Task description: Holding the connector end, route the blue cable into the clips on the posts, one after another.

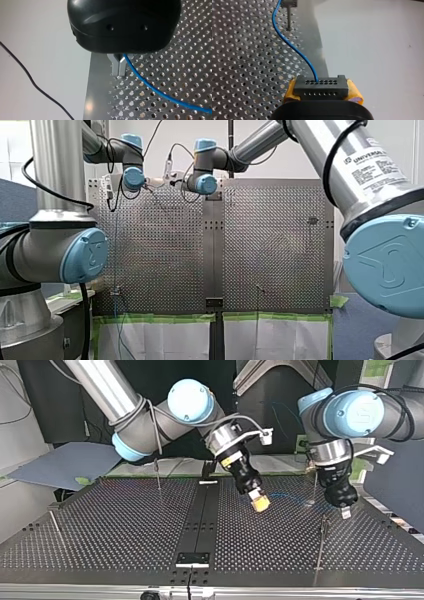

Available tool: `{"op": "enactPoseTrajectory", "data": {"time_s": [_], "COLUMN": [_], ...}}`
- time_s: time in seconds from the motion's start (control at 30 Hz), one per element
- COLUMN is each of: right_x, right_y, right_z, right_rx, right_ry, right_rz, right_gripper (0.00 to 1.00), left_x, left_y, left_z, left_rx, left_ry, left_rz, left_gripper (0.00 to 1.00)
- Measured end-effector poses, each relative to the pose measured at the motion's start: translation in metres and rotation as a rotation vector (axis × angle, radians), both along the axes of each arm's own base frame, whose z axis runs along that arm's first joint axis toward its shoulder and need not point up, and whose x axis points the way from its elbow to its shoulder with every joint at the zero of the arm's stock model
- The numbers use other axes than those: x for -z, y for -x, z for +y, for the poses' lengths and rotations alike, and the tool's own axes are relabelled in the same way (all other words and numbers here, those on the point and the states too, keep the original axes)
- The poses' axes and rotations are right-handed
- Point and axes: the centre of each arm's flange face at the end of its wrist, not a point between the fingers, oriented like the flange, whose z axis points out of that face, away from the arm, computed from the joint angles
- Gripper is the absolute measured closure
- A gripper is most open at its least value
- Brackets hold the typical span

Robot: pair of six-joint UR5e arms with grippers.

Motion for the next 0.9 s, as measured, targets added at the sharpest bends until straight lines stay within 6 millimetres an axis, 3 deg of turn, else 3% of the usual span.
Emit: {"op": "enactPoseTrajectory", "data": {"time_s": [0.43, 0.9], "right_x": [-0.013, -0.012], "right_y": [-0.004, 0.004], "right_z": [-0.008, -0.026], "right_rx": [0.002, 0.026], "right_ry": [0.014, 0.010], "right_rz": [-0.017, -0.014], "right_gripper": [1.00, 1.00], "left_x": [0.000, 0.008], "left_y": [-0.020, -0.044], "left_z": [0.013, 0.028], "left_rx": [0.013, 0.052], "left_ry": [0.008, 0.042], "left_rz": [-0.004, -0.008], "left_gripper": [1.00, 1.00]}}
